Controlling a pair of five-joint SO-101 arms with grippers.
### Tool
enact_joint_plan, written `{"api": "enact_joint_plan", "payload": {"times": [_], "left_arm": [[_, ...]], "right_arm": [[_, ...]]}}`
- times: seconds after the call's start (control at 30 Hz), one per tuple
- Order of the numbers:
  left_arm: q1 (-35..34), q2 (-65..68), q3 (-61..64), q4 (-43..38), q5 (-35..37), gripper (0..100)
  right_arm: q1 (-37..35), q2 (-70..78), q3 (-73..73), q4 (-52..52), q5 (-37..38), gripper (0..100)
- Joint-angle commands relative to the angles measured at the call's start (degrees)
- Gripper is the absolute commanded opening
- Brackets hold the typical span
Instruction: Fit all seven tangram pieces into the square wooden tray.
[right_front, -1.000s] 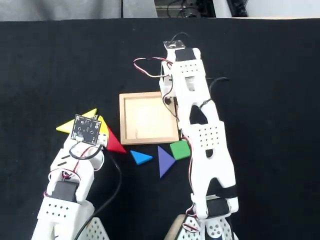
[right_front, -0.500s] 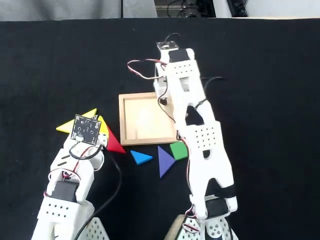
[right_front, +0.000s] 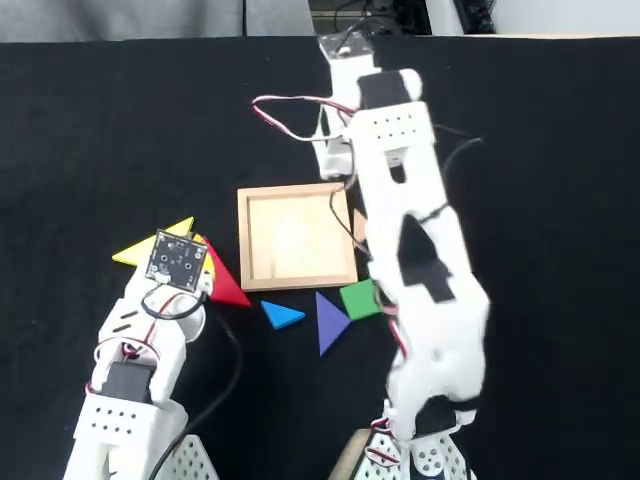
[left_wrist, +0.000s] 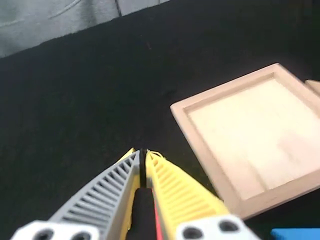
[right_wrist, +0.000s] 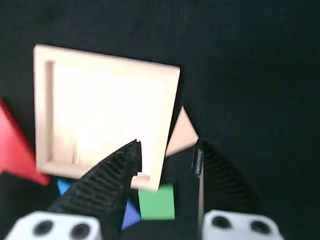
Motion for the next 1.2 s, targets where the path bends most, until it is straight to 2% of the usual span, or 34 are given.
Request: {"api": "enact_joint_plan", "payload": {"times": [0.0,0.07,0.13,0.2,0.27,0.33,0.4,0.53,0.67,0.77,0.9,1.07,1.17], "left_arm": [[-1.63,-0.53,-1.8,0.79,-0.62,3],[-1.8,-0.53,-1.27,0.88,-1.41,3],[-2.86,-0.53,-0.75,0.88,-5.27,3],[-5.85,-0.53,-1.27,0.88,-7.47,3],[-10.51,0.0,-4.26,2.02,-6.24,3],[-14.11,0.09,-8.66,6.59,-4.66,3],[-14.46,0.09,-12.88,12.22,-4.92,3],[-11.47,0.09,-20.44,21.54,-12.66,3],[-8.48,1.05,-28.26,32.62,-22.68,3],[-8.13,6.95,-34.95,37.98,-23.91,8],[-8.4,21.36,-45.76,44.48,-26.11,17],[-8.22,40.09,-60.97,54.15,-37.1,17],[-9.1,49.32,-68.0,56.88,-42.99,17]], "right_arm": [[0.44,-14.2,12.18,-4.66,0.53,17.8],[0.44,-19.21,20.79,-9.14,0.53,17.8],[0.44,-23.87,30.37,-14.59,0.53,17.8],[0.62,-28.53,40.22,-20.84,1.41,17.6],[1.67,-32.57,50.24,-28.31,2.9,17.6],[2.9,-35.38,58.77,-36.22,3.43,17.6],[4.66,-36.88,65.98,-44.48,3.25,17.7],[6.95,-37.23,73.63,-55.21,3.16,17.8],[6.86,-37.23,75.65,-57.32,3.08,17.9],[7.21,-37.23,75.74,-57.58,1.32,17.9],[7.3,-37.23,75.74,-57.58,0.88,17.9],[7.3,-37.23,75.91,-57.58,0.79,17.9],[7.3,-37.14,75.91,-57.58,0.79,17.8]]}}
